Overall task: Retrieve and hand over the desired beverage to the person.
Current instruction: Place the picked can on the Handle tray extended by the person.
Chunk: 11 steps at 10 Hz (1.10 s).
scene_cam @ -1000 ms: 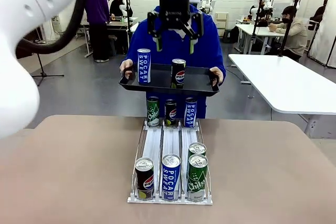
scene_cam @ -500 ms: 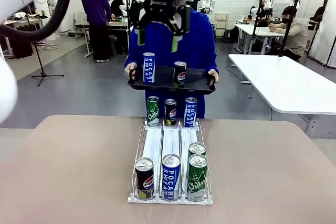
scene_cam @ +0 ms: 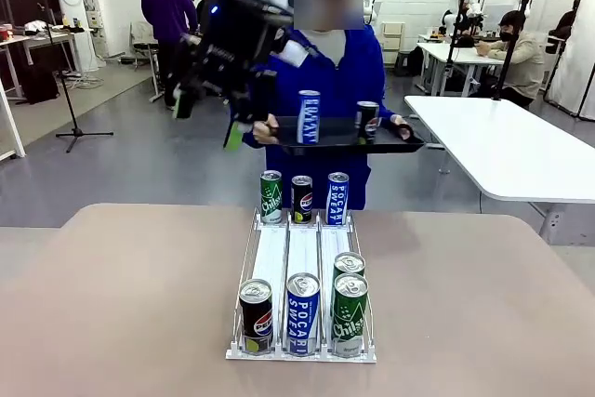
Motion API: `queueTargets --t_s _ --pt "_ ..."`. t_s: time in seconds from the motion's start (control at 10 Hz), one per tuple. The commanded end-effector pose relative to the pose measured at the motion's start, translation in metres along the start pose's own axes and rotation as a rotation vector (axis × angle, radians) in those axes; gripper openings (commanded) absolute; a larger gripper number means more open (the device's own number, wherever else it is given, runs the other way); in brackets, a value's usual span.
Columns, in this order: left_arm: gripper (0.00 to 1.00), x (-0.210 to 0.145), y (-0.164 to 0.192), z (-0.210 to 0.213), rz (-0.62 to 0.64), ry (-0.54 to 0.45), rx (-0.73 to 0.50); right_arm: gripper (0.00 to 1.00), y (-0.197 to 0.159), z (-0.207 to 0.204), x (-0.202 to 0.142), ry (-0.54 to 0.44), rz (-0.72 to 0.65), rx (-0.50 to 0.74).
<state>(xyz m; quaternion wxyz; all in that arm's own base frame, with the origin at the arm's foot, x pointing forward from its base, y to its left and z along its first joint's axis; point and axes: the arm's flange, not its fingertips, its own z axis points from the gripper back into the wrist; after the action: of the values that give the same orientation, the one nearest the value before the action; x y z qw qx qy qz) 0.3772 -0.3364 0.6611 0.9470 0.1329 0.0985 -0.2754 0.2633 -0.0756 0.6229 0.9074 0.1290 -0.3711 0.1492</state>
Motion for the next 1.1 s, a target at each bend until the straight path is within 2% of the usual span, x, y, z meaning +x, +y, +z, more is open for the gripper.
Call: queueTargets --t_s 0.0,0.2,0.5,0.8,0.9,1.0 --pt "1.0 -0.054 0.016 -0.094 0.069 -0.185 -0.036 1.0 0.0 -0.005 -0.001 -0.014 0.005 0.006" --pt "1.0 -0.067 0.048 -0.096 0.192 -0.295 -0.076 1.0 0.0 -0.005 -0.001 -0.014 0.005 0.006" --pt "1.0 -0.087 0.076 -0.086 0.293 -0.44 -0.161 1.0 0.0 -0.005 -0.001 -0.014 0.005 0.006" --pt "1.0 -0.092 0.095 -0.076 0.377 -0.446 -0.254 1.0 0.0 -0.005 -0.001 -0.014 0.005 0.006" --pt "1.0 -0.096 0.09 -0.072 0.339 -0.441 -0.181 1.0 0.0 -0.005 -0.001 -0.014 0.005 0.006" --pt "1.0 -0.096 0.09 -0.072 0.339 -0.441 -0.181 1.0 0.0 -0.005 -0.001 -0.014 0.005 0.006"
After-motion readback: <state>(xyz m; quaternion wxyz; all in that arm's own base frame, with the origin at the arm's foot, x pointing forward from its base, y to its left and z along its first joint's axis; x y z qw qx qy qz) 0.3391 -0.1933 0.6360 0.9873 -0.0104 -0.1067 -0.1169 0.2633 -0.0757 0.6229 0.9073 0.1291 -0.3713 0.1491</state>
